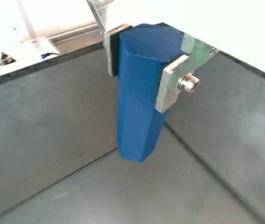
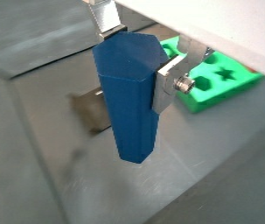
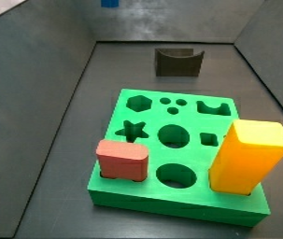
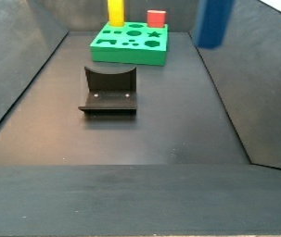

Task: Pick up the hexagon object. Move up. Move to above the board. Insert the hexagon object.
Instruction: Move to above the board.

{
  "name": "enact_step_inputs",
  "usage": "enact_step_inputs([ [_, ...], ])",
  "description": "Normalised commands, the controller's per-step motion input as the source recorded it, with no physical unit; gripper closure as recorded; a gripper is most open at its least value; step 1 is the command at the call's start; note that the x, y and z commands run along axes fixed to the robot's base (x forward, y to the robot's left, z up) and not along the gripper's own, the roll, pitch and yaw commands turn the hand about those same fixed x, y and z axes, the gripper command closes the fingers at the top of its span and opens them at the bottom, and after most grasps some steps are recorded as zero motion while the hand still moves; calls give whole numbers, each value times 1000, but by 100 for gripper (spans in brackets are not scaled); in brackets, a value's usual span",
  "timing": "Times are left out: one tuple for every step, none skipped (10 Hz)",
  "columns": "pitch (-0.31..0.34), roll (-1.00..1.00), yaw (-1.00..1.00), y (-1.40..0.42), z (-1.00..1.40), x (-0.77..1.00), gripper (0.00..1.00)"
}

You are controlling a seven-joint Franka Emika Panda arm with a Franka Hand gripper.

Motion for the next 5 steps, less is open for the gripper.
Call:
enact_step_inputs([
  [128, -38, -903, -1000, 127, 225, 100],
  [133, -62, -473, -1000, 132, 231, 100],
  [135, -71, -292, -1000, 133, 236, 100],
  [140, -51, -163, -1000, 133, 244, 100],
  [144, -39, -75, -1000, 136, 251, 100],
])
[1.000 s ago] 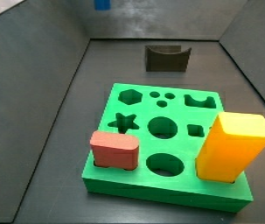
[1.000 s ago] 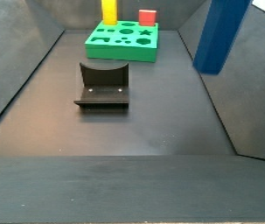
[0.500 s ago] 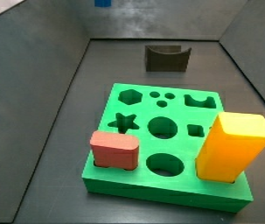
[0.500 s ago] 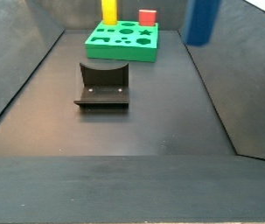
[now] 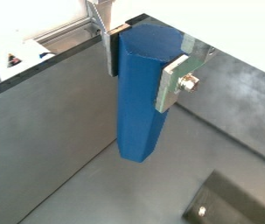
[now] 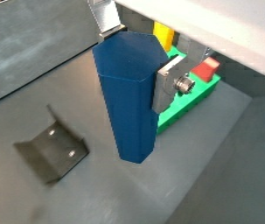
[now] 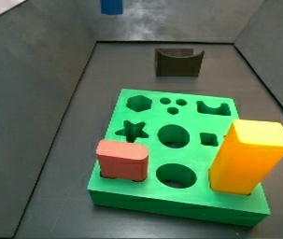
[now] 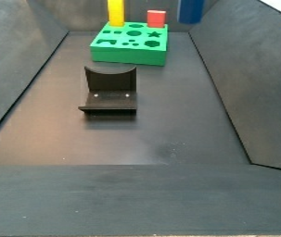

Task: Pick up the hexagon object. Move up. Move to above the board. Insert the hexagon object.
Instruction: Move to above the board.

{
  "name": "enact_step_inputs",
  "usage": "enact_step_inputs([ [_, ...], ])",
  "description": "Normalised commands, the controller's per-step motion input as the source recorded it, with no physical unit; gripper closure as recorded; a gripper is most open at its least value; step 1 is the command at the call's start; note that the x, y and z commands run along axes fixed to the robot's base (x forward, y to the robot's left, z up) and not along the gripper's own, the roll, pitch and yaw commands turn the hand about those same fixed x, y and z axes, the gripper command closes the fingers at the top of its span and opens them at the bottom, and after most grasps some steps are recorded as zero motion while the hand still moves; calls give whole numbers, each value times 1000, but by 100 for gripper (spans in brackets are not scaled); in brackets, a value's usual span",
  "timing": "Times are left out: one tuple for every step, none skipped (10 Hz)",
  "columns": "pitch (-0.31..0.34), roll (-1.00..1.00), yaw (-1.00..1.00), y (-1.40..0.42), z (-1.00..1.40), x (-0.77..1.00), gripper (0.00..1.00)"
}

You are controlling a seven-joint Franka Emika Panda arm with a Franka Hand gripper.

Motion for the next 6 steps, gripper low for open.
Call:
enact_step_inputs([
  [139, -17, -36, -1000, 138, 259, 100],
  [139, -8, -6, -1000, 140, 269, 100],
  [141, -8, -2, -1000, 146, 277, 100],
  [135, -8, 6, -1000, 149, 292, 100],
  [132, -16, 6, -1000, 151, 299, 100],
  [126, 13, 5, -1000, 159, 323, 100],
])
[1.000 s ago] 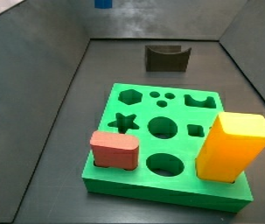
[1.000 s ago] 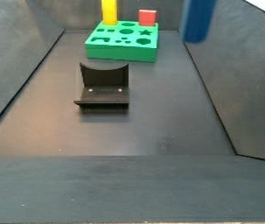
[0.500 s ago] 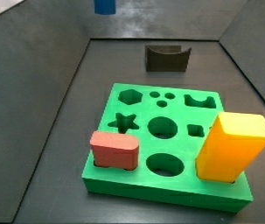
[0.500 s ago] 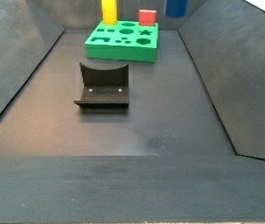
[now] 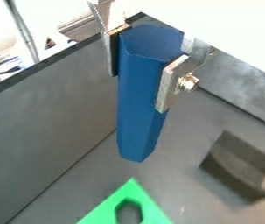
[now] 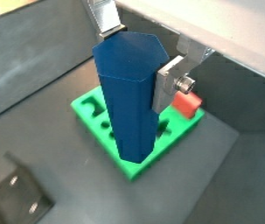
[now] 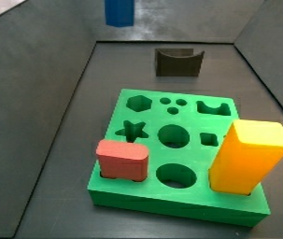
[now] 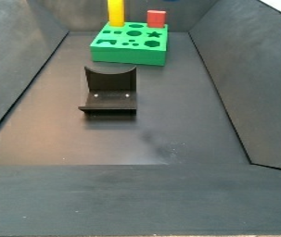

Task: Pick up the hexagon object. Move up. Move to above the board. Insert the hexagon object.
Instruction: Move to above the board, then insert the hexagon object.

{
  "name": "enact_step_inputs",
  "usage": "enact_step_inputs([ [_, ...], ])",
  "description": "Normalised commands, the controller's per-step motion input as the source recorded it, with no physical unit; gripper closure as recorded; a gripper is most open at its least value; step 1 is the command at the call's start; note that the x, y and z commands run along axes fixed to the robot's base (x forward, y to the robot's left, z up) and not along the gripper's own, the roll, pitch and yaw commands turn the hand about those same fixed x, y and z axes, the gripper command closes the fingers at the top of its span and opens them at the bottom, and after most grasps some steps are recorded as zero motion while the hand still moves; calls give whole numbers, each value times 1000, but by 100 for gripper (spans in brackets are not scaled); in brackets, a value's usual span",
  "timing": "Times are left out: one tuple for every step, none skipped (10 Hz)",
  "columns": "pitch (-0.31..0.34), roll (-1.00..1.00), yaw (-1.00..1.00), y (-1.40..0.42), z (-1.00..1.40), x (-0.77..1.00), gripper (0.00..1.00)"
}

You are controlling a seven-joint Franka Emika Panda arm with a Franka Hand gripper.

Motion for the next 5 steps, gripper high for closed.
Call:
enact_step_inputs([
  [132, 12, 8, -1000, 166, 339, 100],
  [142, 15, 9, -715, 130, 274, 100],
  [130, 24, 8, -368, 75, 179, 100],
  [106, 32, 9, -197, 48, 116, 100],
  [-20, 0, 0, 0, 0, 0, 100],
])
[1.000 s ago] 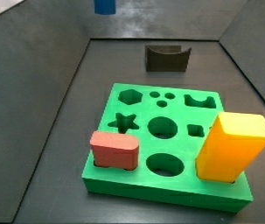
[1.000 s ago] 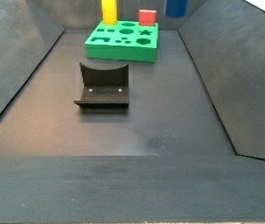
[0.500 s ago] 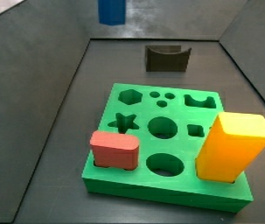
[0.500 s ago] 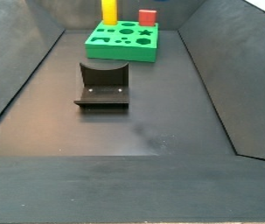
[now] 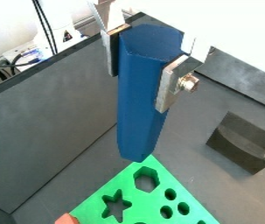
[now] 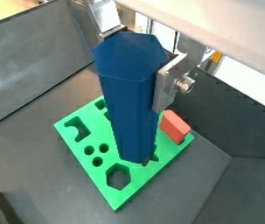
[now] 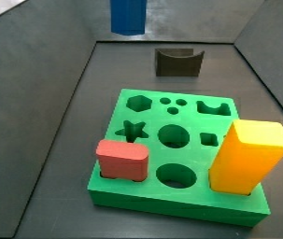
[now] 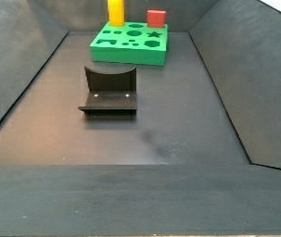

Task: Pick up the hexagon object. Move up. Move to above the board. Insert the hexagon object.
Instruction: Insert the hexagon object.

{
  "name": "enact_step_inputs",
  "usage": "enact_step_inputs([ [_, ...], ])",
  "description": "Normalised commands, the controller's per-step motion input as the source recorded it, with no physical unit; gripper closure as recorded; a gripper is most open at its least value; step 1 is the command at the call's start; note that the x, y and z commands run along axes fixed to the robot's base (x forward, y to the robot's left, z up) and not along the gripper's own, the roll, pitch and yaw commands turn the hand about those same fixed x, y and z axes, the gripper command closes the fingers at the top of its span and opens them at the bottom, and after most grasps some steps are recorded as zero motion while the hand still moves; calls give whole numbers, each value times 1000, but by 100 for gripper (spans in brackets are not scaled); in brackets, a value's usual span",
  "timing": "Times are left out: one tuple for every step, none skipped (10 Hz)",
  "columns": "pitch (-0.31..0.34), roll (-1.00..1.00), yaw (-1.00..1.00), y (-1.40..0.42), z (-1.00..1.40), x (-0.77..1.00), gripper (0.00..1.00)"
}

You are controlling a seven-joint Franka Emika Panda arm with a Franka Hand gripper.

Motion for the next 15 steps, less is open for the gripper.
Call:
enact_step_inputs([
  [-13, 0, 0, 0, -40, 0, 100],
  [-61, 49, 0, 69, -300, 0, 100],
  [-130, 0, 0, 40, -283, 0, 100],
  [-190, 16, -3, 57, -609, 0, 100],
  [-231, 20, -6, 43, -723, 0, 100],
  [-183, 53, -17, 80, -694, 69, 100],
  [-194, 74, -51, 103, -677, 123, 100],
  [-164, 109, -57, 91, -686, 194, 100],
  [-151, 124, -77, 71, -697, 240, 100],
  [-207, 133, -123, 6, -657, 129, 100],
  [-247, 123, -123, 0, -623, 0, 100],
  [-189, 141, -103, 0, -617, 0, 100],
  [0, 0, 0, 0, 0, -17, 100],
  [0, 81, 0, 0, -383, 0, 100],
  [-16, 151, 0, 9, -623, 3, 100],
])
